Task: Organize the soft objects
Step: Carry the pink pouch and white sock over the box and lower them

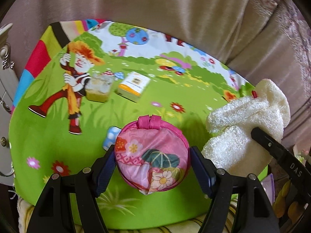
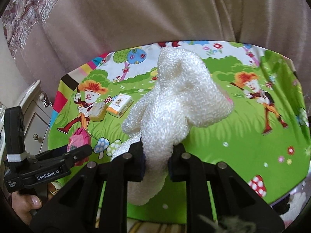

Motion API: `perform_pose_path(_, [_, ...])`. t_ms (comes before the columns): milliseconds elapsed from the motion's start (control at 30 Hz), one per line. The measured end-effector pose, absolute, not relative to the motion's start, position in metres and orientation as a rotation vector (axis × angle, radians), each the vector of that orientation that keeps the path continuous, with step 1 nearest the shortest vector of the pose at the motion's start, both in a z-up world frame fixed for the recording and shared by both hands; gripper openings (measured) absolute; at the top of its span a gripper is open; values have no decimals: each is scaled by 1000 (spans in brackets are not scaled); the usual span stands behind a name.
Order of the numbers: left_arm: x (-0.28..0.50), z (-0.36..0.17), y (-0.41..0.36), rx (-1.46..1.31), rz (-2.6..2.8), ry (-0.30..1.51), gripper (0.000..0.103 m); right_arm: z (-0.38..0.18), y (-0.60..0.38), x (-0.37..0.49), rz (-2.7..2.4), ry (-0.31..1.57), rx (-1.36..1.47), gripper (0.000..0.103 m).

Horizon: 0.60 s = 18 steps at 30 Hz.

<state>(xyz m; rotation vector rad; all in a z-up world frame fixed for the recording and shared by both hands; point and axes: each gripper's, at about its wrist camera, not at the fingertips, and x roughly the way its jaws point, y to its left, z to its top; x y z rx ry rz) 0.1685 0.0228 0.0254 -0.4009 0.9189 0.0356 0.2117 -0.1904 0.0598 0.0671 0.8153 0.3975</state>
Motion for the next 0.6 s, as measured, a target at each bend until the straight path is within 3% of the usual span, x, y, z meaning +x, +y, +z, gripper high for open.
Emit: perform_pose_path(600, [138, 56, -91, -311, -200, 920, 74, 81, -321, 133, 160, 778, 79, 21])
